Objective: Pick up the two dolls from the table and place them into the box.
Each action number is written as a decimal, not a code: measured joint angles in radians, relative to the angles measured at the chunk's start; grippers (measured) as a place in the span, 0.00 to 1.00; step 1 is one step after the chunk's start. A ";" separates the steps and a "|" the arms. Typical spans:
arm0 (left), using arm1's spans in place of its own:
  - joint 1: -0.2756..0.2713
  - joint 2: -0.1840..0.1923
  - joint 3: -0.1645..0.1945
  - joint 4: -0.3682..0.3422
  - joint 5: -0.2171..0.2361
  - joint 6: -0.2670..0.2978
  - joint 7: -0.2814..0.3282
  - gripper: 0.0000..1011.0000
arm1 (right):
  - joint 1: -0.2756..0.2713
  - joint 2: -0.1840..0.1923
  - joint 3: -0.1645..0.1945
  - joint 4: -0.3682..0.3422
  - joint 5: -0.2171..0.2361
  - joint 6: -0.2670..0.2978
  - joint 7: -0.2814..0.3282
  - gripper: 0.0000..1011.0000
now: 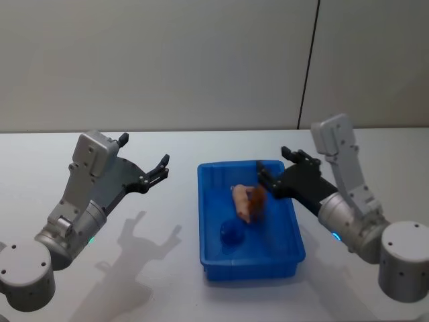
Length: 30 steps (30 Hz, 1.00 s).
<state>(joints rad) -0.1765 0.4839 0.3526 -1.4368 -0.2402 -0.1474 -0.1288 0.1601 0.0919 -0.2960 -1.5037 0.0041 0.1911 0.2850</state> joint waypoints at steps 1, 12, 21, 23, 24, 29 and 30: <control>0.000 0.000 0.000 0.000 0.000 0.000 0.000 0.99 | 0.002 -0.001 -0.001 0.002 0.000 -0.002 0.005 0.62; 0.000 0.000 0.000 0.000 0.000 0.000 0.000 0.99 | 0.019 -0.007 -0.005 0.017 0.007 -0.019 0.040 0.94; 0.000 0.000 0.000 0.000 0.000 0.000 0.000 0.99 | -0.012 0.013 0.010 -0.025 0.026 -0.028 -0.028 0.99; 0.000 0.000 0.000 0.000 0.000 0.000 0.000 0.99 | -0.022 0.018 0.013 -0.038 0.029 -0.031 -0.043 0.99; 0.000 0.000 0.000 0.000 0.000 0.000 0.000 0.99 | -0.030 0.024 0.016 -0.050 0.031 -0.035 -0.058 0.99; 0.000 0.000 0.000 0.000 0.000 0.000 0.000 0.99 | -0.059 0.041 0.026 -0.086 0.040 -0.045 -0.101 0.99; 0.000 0.000 0.000 0.000 0.000 0.000 0.000 0.99 | -0.062 0.043 0.028 -0.091 0.041 -0.046 -0.105 0.99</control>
<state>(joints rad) -0.1765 0.4839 0.3526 -1.4368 -0.2402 -0.1474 -0.1289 0.0979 0.1352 -0.2682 -1.5950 0.0456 0.1448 0.1795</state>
